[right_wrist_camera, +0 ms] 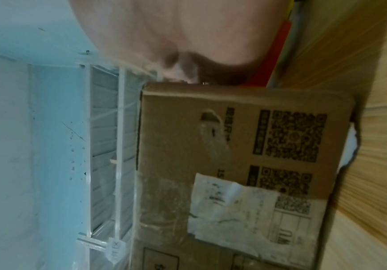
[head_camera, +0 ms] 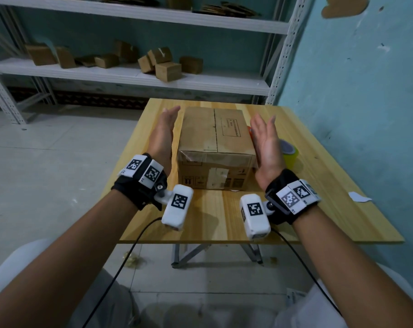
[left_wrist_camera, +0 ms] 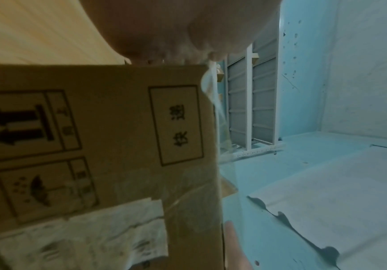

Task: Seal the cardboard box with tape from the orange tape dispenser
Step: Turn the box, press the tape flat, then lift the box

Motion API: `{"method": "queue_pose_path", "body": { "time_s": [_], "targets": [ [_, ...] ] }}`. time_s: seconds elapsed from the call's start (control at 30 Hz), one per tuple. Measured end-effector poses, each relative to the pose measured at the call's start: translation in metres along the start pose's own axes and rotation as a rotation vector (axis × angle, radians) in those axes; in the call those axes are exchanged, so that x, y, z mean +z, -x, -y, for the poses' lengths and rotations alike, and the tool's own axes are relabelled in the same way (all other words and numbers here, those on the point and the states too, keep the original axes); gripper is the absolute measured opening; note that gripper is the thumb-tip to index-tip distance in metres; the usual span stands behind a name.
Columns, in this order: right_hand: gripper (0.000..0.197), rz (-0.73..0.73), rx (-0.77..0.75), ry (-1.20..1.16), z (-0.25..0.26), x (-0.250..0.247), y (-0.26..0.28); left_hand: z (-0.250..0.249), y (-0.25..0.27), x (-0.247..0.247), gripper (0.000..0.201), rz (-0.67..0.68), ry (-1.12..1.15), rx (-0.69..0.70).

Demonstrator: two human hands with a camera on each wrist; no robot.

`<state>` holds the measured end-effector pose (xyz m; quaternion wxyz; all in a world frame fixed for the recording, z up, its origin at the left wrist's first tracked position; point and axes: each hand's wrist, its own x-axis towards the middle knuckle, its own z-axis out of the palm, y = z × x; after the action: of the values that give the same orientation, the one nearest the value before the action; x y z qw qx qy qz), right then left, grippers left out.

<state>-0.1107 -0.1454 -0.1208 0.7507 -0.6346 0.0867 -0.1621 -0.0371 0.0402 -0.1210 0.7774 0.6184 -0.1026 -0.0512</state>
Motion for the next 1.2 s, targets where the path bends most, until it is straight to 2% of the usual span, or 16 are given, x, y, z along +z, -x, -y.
{"method": "queue_pose_path", "body": {
  "time_s": [0.1,0.27,0.4,0.6,0.9,1.0,1.1,1.2],
  "targets": [
    [0.065,0.015,0.033,0.0,0.001,0.003,0.002,0.0,0.001,0.003,0.049,0.008,-0.023,-0.088],
    [0.059,0.035,0.046,-0.07,-0.004,0.006,0.0,-0.002,0.005,0.013,0.031,0.009,0.03,-0.204],
    [0.058,-0.01,0.042,-0.042,-0.009,0.009,-0.004,-0.003,0.007,0.016,0.043,-0.012,0.069,-0.239],
    [0.058,-0.03,0.057,-0.056,-0.011,0.01,-0.006,0.001,0.007,0.017,0.031,0.008,0.069,-0.197],
    [0.062,0.003,0.1,-0.154,-0.01,0.006,-0.006,0.001,0.008,0.014,0.04,0.058,0.043,-0.147],
    [0.068,0.024,0.136,-0.191,-0.004,0.001,-0.003,-0.003,0.008,0.012,0.046,0.064,0.11,-0.178],
    [0.069,0.038,0.118,-0.173,0.0,-0.003,-0.003,-0.012,0.012,0.01,0.062,0.062,0.158,-0.235],
    [0.062,0.019,0.105,-0.13,0.0,-0.002,-0.006,-0.012,0.011,0.011,0.058,0.049,0.148,-0.24]
  ]
}}
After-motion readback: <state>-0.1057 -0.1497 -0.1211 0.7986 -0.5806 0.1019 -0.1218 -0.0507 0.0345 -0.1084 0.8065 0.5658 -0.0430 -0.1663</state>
